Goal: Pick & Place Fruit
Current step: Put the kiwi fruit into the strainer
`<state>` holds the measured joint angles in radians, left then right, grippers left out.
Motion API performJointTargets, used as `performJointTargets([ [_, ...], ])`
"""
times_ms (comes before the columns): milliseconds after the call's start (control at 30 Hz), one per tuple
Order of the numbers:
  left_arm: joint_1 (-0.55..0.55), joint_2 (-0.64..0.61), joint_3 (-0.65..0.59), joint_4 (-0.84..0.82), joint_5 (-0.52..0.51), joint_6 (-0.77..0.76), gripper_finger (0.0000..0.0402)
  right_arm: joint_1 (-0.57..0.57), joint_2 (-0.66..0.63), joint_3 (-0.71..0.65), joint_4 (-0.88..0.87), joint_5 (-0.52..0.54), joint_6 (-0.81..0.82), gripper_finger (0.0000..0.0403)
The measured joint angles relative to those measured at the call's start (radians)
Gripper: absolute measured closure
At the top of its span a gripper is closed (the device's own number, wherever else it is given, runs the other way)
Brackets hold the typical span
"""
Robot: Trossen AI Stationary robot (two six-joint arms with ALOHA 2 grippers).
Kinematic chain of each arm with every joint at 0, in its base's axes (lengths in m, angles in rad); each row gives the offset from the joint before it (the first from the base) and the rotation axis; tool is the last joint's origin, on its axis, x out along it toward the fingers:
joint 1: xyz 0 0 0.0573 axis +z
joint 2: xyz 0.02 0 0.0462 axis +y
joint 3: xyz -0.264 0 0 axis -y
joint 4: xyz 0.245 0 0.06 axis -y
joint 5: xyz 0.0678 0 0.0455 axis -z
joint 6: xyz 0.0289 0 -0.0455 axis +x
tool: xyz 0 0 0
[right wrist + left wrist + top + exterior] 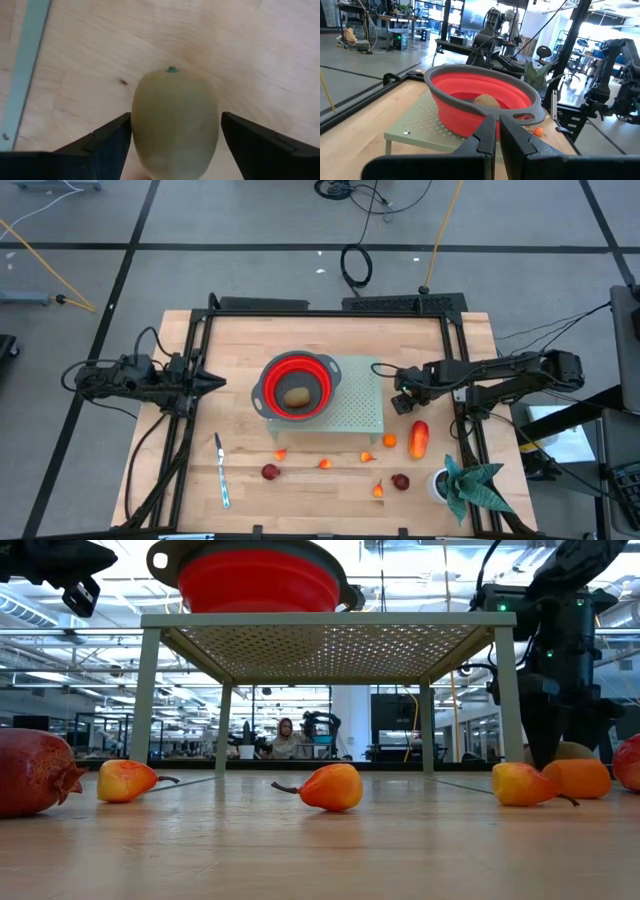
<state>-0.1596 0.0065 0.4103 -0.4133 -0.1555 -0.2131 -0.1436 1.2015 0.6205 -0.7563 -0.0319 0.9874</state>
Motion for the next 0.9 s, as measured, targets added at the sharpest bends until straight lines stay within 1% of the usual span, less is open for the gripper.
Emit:
performJointTargets([
  [400,0.000,0.000,0.000,0.000,0.000,-0.002,0.0380,0.000,0.000,0.000,-0.001,0.000,0.021,0.0181],
  [667,0.000,0.000,0.000,0.000,0.000,-0.002,0.0380,0.000,-0.018,0.000,-0.007,0.000,0.043,0.0174],
  [900,0.000,0.000,0.000,0.000,0.000,-0.001,0.0380,0.000,-0.115,0.000,-0.039,0.002,0.112,0.0181],
])
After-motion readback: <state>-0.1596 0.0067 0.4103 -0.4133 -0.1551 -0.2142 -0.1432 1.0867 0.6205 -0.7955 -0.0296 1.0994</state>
